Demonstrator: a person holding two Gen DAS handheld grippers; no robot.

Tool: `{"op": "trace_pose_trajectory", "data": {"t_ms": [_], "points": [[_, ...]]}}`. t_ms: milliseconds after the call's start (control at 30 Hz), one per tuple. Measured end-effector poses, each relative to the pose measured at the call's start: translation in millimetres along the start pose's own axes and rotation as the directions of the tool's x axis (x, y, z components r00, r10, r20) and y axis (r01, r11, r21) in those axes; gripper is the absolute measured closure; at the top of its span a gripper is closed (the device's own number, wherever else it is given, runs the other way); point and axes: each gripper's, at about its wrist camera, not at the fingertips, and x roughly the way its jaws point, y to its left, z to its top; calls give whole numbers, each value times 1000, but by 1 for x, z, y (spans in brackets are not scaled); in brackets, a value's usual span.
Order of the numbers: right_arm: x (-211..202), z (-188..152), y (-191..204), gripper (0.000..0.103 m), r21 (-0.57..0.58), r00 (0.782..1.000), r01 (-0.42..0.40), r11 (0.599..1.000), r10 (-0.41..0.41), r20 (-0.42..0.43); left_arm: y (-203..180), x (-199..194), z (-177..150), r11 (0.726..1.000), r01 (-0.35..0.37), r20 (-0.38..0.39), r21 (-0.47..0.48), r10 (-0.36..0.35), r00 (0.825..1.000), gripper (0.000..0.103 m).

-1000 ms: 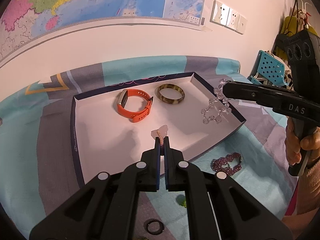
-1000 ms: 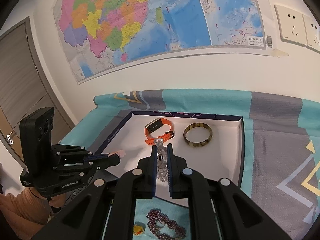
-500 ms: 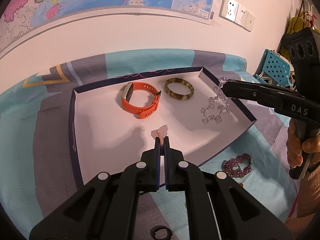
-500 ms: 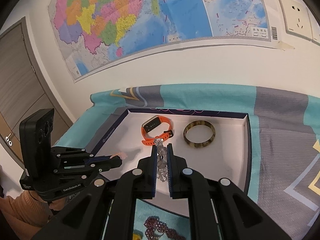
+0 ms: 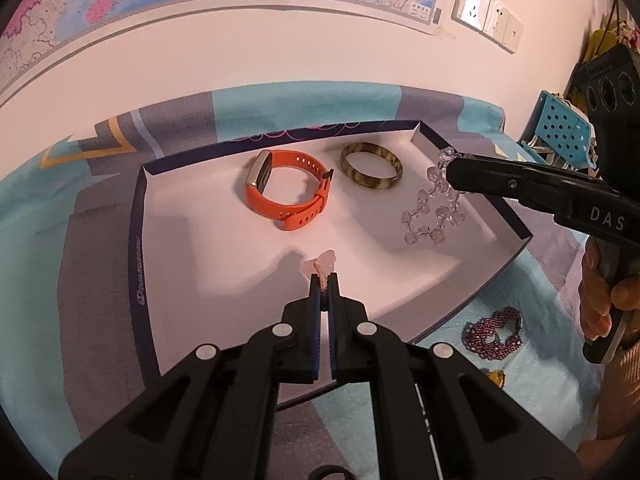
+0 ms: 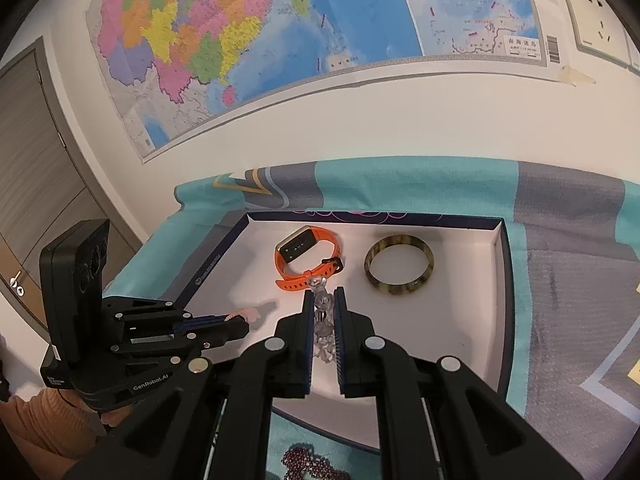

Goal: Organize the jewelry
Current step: 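Lift and carry the crystal bracelet and pink ring with both tools into the box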

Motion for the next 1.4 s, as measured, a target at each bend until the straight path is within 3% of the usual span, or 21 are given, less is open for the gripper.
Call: {"op": "trace_pose_trajectory", "data": {"t_ms": [933, 1400], "points": [[28, -8, -23, 95, 56, 998, 31, 998, -27, -65, 5, 18, 4, 1000, -15, -48, -19, 14, 999, 99], [39, -14, -17, 94, 7, 993, 60, 998, -59, -104, 8, 16, 3, 999, -7, -49, -33, 6, 999, 97]]}}
